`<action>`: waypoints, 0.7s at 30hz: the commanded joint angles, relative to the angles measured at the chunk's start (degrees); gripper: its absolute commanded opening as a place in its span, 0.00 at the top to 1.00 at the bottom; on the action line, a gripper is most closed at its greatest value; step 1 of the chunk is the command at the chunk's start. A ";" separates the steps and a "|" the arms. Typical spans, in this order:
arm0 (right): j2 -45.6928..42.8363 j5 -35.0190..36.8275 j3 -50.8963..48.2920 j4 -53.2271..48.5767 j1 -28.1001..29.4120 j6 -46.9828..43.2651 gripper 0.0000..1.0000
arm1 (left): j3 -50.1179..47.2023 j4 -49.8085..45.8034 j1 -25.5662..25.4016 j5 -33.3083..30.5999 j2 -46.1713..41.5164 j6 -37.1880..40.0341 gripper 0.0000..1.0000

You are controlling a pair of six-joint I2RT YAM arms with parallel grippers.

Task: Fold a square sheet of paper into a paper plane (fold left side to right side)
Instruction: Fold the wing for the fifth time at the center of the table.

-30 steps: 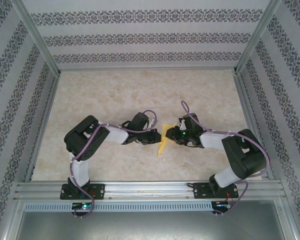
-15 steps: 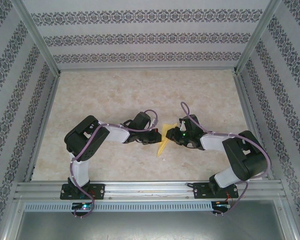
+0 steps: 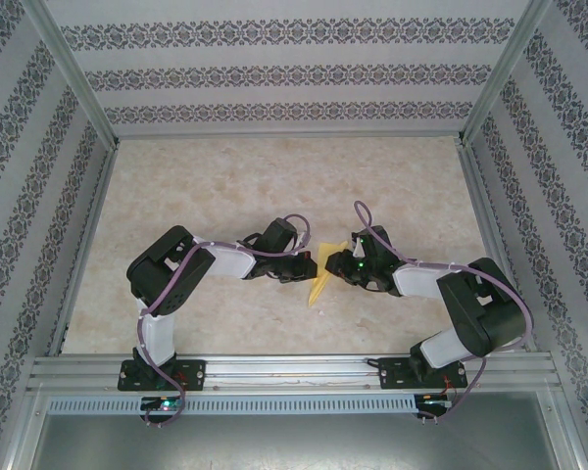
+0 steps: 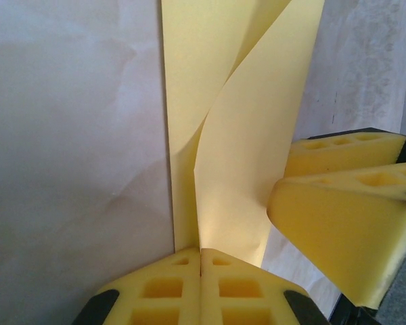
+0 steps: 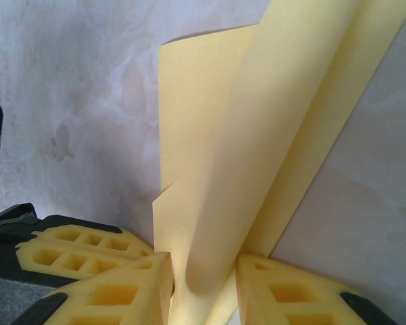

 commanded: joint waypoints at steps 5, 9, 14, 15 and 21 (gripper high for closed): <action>-2.13 1.29 -1.66 -0.11 0.71 0.59 0.69 | 0.56 -4.57 -1.05 -5.27 4.89 2.12 0.99; -3.50 1.40 -1.92 -0.56 0.66 0.43 0.70 | 0.68 -4.88 -1.13 -5.24 4.89 2.16 0.99; -6.46 1.59 -0.97 -3.48 0.31 -0.82 0.74 | 0.75 -5.04 -1.15 -5.42 4.81 2.17 0.99; -6.89 1.68 -0.69 -4.10 0.25 -1.17 0.76 | 0.80 -5.11 -1.21 -5.47 4.80 2.24 0.99; -5.00 -0.29 2.75 -4.81 1.03 -2.30 0.93 | 0.87 -5.29 -1.22 -5.59 4.80 2.31 0.99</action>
